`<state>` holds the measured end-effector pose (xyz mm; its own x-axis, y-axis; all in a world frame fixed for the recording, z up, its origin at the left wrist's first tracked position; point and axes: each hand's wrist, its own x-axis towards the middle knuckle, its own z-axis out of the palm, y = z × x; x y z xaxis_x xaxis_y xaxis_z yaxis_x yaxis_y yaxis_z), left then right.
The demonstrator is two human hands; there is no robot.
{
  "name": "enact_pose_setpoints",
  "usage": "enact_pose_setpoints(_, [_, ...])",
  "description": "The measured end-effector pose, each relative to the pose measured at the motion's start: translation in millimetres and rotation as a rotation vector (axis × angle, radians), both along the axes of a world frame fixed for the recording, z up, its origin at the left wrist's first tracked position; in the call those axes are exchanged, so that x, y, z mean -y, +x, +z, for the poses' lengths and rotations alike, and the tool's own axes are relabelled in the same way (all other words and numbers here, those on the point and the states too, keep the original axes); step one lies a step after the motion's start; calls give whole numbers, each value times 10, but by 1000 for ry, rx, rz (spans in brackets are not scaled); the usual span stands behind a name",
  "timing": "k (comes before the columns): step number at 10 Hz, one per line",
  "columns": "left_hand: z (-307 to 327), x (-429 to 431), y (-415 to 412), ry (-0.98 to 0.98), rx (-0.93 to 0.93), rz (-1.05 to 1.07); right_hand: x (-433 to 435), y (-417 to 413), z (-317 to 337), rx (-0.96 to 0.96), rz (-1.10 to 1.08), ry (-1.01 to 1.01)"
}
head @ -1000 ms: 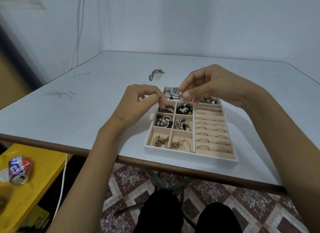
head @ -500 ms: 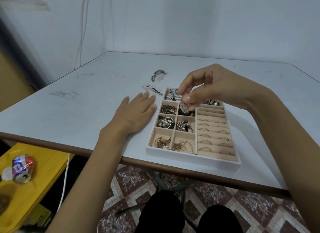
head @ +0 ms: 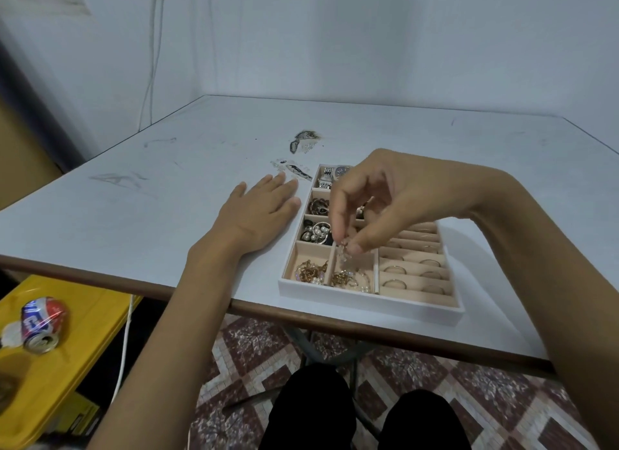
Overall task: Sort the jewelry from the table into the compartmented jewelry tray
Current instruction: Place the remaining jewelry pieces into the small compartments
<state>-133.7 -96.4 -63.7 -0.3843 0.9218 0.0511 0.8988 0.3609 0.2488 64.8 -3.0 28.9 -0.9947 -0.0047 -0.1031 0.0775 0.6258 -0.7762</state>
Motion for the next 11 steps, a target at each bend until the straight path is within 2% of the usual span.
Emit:
enact_pose_setpoints(4, [13,13,10,0,9,1,-56,-15,-49,85,-10,-75])
enact_pose_setpoints(6, [13,16,9,9,22,3,-83,3,-28,32,2,-26])
enact_pose_setpoints(11, [-16,-4,-25,17,24,0,-74,-43,-92,115,54,35])
